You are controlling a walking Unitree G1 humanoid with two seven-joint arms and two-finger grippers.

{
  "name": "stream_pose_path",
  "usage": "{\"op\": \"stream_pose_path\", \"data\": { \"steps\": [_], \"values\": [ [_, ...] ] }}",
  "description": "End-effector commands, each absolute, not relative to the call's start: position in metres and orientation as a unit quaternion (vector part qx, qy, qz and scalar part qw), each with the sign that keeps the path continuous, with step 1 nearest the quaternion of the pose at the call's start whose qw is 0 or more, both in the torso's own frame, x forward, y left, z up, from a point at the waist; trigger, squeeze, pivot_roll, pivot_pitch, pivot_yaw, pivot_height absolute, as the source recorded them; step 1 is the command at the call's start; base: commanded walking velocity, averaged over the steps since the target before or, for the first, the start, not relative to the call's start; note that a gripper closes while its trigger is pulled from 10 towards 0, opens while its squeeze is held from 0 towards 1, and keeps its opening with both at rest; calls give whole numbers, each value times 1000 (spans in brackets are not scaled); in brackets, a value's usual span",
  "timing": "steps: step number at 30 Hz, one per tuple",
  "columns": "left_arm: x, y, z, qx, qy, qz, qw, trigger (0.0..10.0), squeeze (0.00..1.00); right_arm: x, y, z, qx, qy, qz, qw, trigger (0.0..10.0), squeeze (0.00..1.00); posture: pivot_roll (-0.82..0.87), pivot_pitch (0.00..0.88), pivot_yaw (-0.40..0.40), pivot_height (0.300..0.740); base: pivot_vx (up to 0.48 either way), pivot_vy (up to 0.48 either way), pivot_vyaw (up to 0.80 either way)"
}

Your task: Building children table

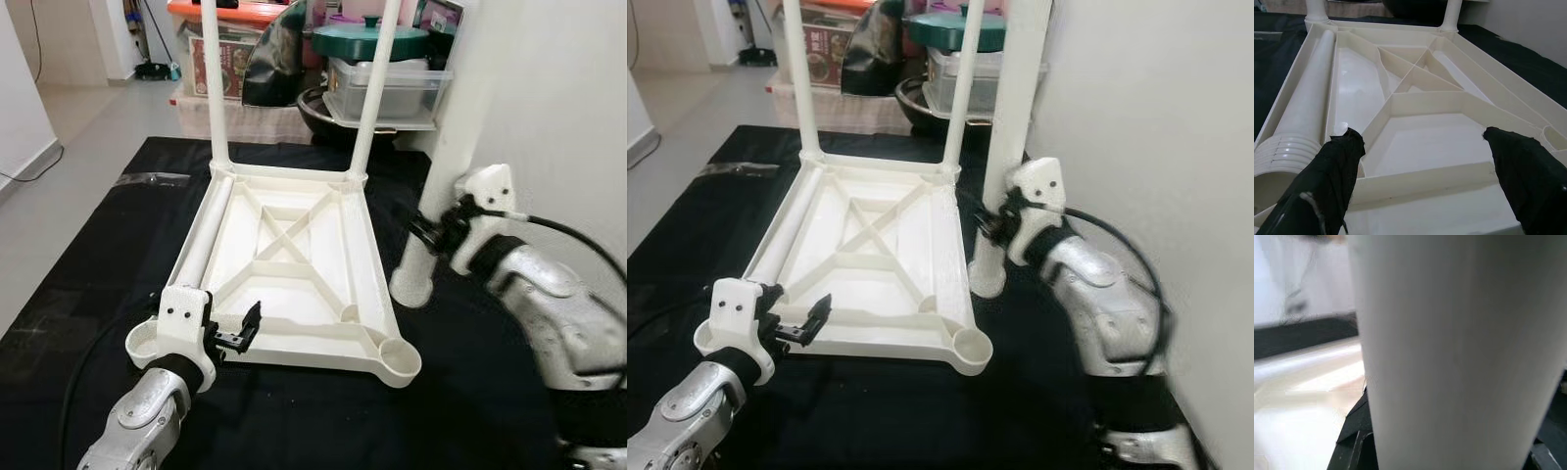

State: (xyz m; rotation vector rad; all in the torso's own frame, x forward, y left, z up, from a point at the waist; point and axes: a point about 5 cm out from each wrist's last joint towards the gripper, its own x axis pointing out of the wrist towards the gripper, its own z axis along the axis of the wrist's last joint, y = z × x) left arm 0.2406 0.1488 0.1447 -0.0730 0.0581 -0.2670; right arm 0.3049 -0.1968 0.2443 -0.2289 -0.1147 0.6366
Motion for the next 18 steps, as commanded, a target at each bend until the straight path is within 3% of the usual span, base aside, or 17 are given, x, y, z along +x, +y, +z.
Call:
{"op": "stream_pose_path", "data": {
  "steps": [1, 7, 10, 18],
  "values": [
    [242, 153, 143, -23, 31, -126, 991, 10000, 0, 292, -189, 235, -124, -32, 372, 919, 0, 0, 58, 0, -91, 740, 0, 0, 0],
    [243, 154, 142, -22, 31, -125, 991, 10000, 0, 287, -185, 233, -123, -29, 388, 913, 0, 0, 58, 0, -87, 740, 0, 0, 0],
    [245, 157, 142, -19, 31, -123, 992, 10000, 0, 277, -170, 232, -104, -38, 407, 907, 0, 0, 53, 0, -80, 740, 0, 0, 0],
    [248, 158, 141, -19, 32, -122, 992, 10000, 0, 269, -159, 226, -68, -51, 384, 920, 0, 0, 47, 0, -74, 740, 0, 0, 0]
  ]
}}
